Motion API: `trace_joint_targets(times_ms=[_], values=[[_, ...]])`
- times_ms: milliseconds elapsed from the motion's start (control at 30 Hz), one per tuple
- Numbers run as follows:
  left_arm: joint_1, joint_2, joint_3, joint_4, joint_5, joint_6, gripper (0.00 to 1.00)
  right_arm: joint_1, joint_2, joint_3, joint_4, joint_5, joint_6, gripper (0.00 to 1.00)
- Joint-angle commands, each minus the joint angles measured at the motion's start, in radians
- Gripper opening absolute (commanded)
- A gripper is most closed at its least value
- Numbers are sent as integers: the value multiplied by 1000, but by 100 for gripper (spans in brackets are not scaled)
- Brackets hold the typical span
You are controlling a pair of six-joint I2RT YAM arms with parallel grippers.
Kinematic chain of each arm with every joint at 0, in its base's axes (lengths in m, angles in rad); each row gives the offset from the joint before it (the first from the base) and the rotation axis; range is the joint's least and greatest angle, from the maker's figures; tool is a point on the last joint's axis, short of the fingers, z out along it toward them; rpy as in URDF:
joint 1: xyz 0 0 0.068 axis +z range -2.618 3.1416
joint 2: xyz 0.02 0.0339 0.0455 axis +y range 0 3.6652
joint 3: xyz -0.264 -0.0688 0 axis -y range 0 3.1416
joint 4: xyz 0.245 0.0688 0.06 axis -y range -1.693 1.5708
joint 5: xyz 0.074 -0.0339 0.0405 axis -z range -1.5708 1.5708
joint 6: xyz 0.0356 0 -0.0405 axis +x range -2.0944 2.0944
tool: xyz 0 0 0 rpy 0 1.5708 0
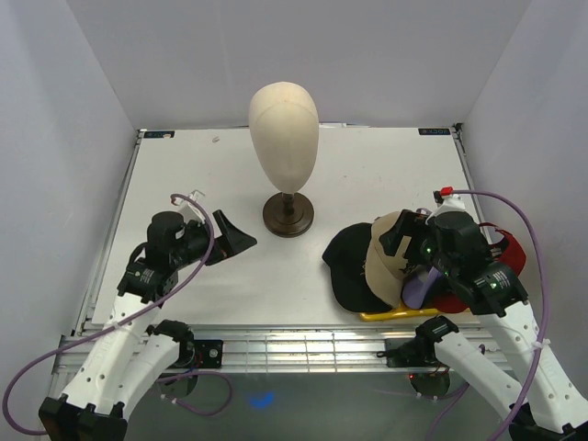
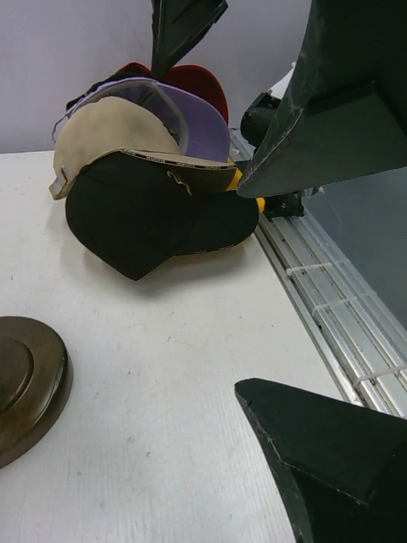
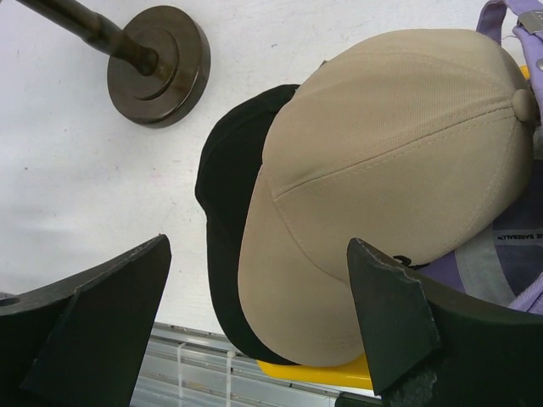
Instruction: Stack the hats
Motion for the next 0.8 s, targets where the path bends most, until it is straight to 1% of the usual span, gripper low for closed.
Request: trace_joint_targets(times_ms=[0, 67, 100, 167, 200, 233, 300, 333, 367, 433, 467, 500, 533, 633, 700, 767], values=[[-27, 13, -27, 105, 40, -42, 98, -2, 0, 36, 1, -25, -27, 89], [-64, 31, -46, 139, 35, -80, 98, -2, 0, 36, 1, -25, -27, 89], [-82, 39, -55, 181, 26, -97, 97, -2, 3, 38, 3, -25, -28, 89], [-168, 57, -95, 231, -30, -137, 96, -2, 4, 40, 3, -23, -28, 89], [-202, 88, -109, 293, -53, -184, 96, -2, 6, 41, 7, -23, -28, 89], [-284, 109, -132, 324, -105, -207, 95, -2, 7, 40, 9, -23, -28, 90], [-382, 192, -138, 396, -180, -263, 94, -2, 9, 38, 15, -23, -25, 89], [-479, 223, -135, 413, -222, -278, 94, -2, 10, 40, 17, -25, -25, 90], [-522, 252, -132, 433, -294, -293, 94, -2, 12, 43, 18, -26, -25, 89], [-603, 333, -139, 513, -337, -347, 93, -2, 24, 58, 15, -26, -28, 89], [-617, 358, -155, 550, -345, -365, 93, -2, 29, 64, 14, -23, -30, 89], [-630, 381, -162, 640, -344, -382, 91, -2, 32, 69, 12, -22, -31, 89], [-648, 434, -167, 671, -343, -414, 90, -2, 34, 75, 12, -22, -31, 89], [-693, 525, -135, 726, -342, -430, 86, -2, 38, 84, 12, -25, -33, 89], [-714, 611, -94, 754, -356, -432, 86, -2, 40, 93, 11, -23, -36, 90], [-734, 686, -75, 778, -359, -447, 83, -2, 41, 101, 12, -22, -37, 90]])
